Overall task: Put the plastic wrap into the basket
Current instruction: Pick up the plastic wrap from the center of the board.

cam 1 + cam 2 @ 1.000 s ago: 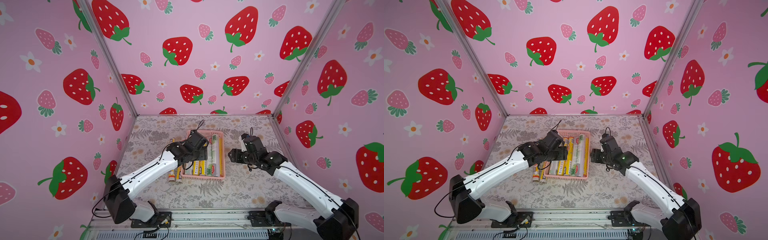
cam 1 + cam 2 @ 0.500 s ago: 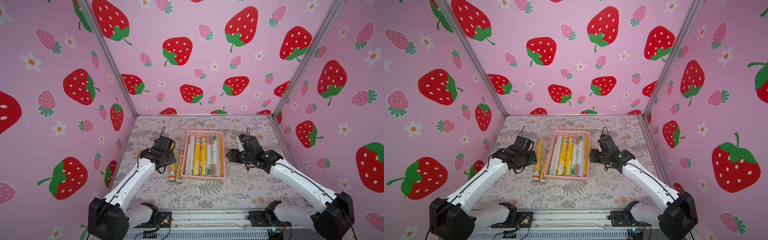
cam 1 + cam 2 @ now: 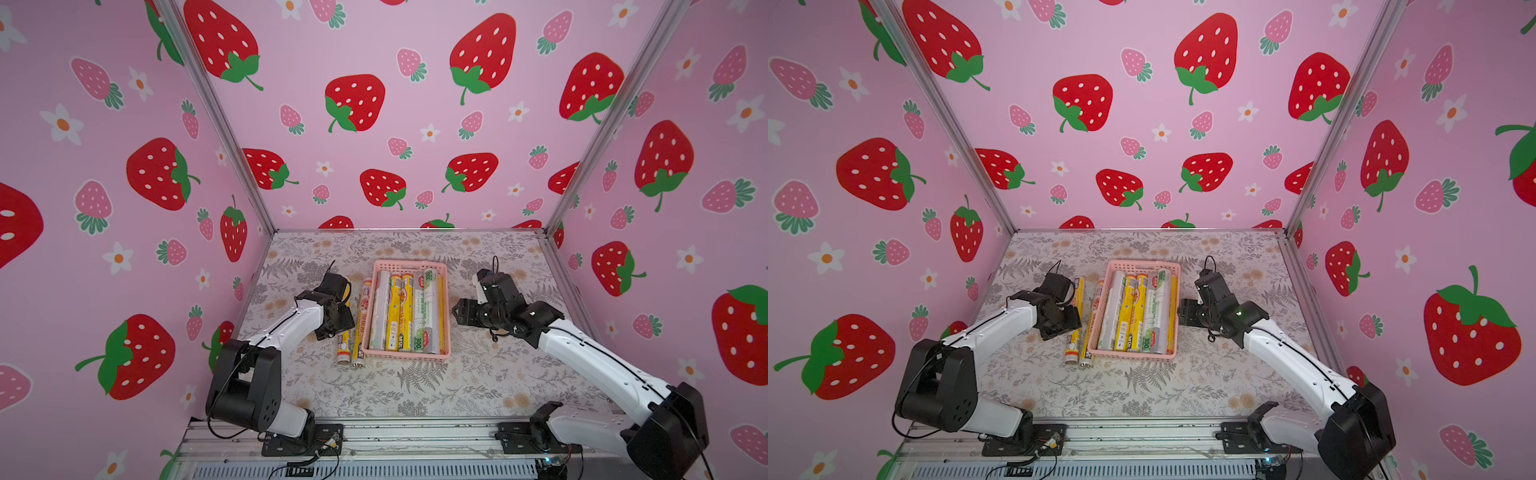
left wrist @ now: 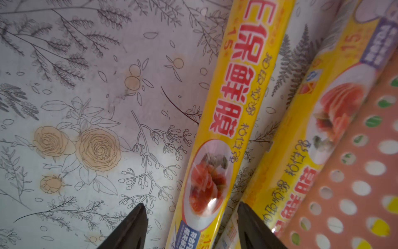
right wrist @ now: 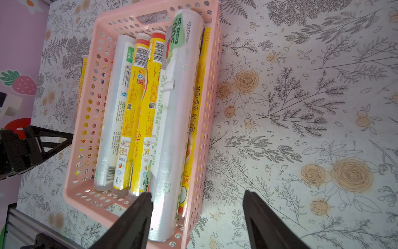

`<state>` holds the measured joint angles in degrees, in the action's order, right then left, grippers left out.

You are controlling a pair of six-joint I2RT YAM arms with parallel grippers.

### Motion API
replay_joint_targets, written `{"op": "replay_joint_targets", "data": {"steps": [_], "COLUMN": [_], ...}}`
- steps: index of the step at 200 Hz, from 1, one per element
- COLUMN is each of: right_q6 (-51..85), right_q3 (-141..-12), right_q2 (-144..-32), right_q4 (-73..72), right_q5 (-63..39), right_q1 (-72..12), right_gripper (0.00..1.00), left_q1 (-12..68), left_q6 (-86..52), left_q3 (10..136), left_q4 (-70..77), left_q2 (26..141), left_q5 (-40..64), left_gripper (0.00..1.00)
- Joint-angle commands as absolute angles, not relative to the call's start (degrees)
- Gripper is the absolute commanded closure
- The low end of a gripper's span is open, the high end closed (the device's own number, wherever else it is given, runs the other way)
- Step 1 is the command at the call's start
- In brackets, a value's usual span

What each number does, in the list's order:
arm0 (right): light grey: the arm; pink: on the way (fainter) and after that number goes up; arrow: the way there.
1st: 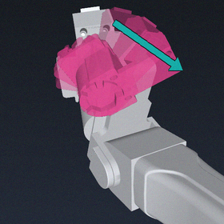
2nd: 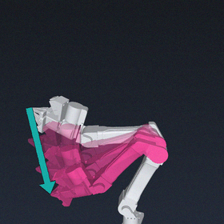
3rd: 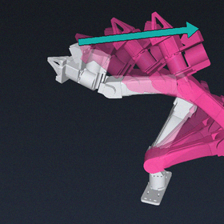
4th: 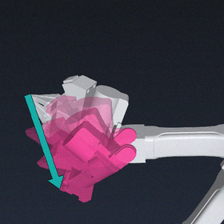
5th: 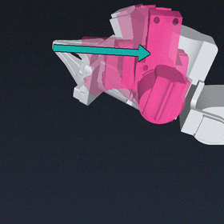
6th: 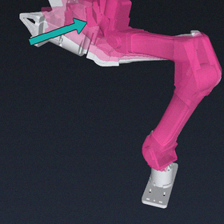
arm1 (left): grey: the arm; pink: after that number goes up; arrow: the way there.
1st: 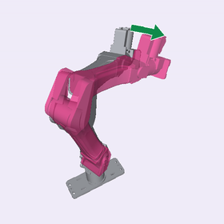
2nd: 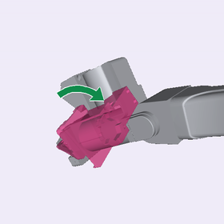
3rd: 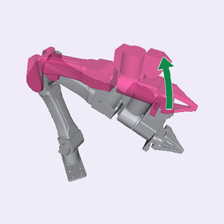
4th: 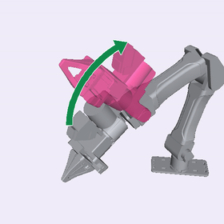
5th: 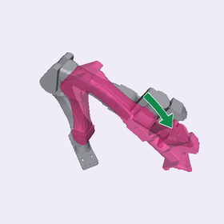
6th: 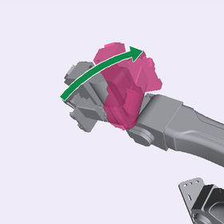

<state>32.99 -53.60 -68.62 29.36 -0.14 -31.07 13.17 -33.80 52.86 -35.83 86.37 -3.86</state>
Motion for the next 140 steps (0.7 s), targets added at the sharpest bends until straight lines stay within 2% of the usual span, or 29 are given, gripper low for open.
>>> {"op": "replay_joint_targets", "data": {"steps": [1,59,82,114,140], "right_q6": [32.97,33.4,33.59,33.75,33.68], "right_q3": [-52.82,-53.0,-53.0,-52.73,-53.37], "right_q2": [-68.07,-67.68,-67.33,-66.14,-65.57], "right_q4": [28.56,29.0,29.35,29.71,29.87], "right_q5": [-0.08,0.33,0.66,1.14,0.97], "right_q1": [-30.85,-30.85,-30.85,-30.85,-30.85], "right_gripper": [0.29,0.29,0.29,0.29,0.29], "left_q1": [12.65,12.47,12.34,12.39,12.34], "left_q6": [-32.78,-32.85,-32.91,-33.45,-33.76], "left_q3": [54.05,53.78,52.9,52.9,54.24], "left_q4": [-34.48,-32.83,-32.5,-34.52,-37.92], "left_q2": [88.79,93.69,93.7,90.26,85.22], "left_q5": [-3.99,-4.57,-4.79,-5.21,-6.69], "left_gripper": [0.3,0.36,0.47,0.56,0.58]}}
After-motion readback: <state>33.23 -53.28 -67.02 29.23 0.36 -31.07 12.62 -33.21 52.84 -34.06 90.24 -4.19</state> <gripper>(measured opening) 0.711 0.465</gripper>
